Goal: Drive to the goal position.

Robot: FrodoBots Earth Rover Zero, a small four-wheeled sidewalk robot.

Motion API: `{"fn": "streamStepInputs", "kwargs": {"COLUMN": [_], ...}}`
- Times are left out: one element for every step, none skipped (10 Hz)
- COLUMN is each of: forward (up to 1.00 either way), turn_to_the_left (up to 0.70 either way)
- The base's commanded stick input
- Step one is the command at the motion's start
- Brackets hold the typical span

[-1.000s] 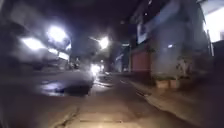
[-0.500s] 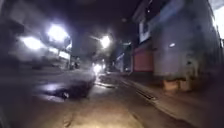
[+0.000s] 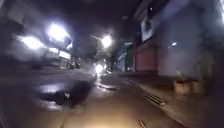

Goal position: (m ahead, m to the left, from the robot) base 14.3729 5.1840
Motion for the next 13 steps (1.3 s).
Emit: {"fn": "streamStepInputs", "kwargs": {"forward": [0.70,0.70,0.70,0.70,0.70,0.70,0.70,0.70,0.70,0.70,0.70,0.70,0.70], "turn_to_the_left": [0.00,0.00,0.00,0.00,0.00,0.00,0.00,0.00,0.00,0.00,0.00,0.00,0.00]}}
